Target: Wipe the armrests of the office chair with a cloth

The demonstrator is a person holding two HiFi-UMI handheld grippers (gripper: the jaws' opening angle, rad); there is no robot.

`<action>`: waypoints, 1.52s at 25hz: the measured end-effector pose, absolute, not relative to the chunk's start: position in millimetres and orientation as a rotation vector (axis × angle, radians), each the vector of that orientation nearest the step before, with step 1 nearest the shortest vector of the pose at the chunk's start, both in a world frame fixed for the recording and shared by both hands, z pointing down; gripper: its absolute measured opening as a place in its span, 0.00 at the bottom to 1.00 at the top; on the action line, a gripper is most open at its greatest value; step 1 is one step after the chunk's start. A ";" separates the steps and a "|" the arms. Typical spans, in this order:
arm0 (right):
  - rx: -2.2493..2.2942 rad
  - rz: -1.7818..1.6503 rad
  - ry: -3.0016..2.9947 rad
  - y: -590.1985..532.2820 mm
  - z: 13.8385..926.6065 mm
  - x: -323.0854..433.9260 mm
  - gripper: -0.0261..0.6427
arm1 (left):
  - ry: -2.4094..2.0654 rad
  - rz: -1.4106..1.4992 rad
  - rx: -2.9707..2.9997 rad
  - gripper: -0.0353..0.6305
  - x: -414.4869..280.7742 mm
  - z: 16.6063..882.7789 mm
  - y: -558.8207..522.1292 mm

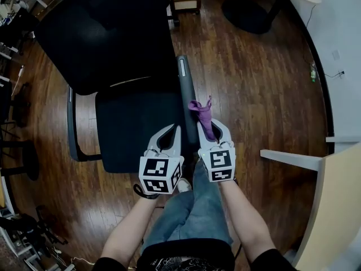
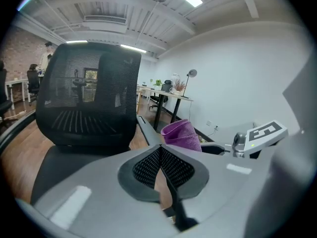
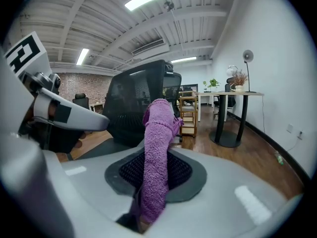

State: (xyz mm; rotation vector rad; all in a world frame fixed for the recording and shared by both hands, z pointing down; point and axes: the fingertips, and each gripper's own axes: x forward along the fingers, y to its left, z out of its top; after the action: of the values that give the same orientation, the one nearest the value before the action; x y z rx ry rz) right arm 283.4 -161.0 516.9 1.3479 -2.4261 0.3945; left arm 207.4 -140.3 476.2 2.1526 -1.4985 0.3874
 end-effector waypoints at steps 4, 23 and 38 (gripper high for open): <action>1.397 0.425 -2.413 -126.8 513.7 288.9 0.15 | -1.468 0.395 2.169 0.06 211.4 478.1 -113.6; 1.456 0.584 -2.444 -52.2 558.2 304.4 0.15 | -1.420 0.493 2.139 0.06 237.9 534.7 -58.0; 1.329 0.568 -2.478 -34.7 672.8 294.5 0.15 | -1.505 0.447 2.168 0.06 238.5 590.7 -41.3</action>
State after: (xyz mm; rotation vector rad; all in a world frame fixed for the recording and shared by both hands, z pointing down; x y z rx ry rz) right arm 294.5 -34.7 672.8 1.3294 -2.4781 0.5676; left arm 238.5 -41.3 590.7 2.1676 -1.5045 0.4465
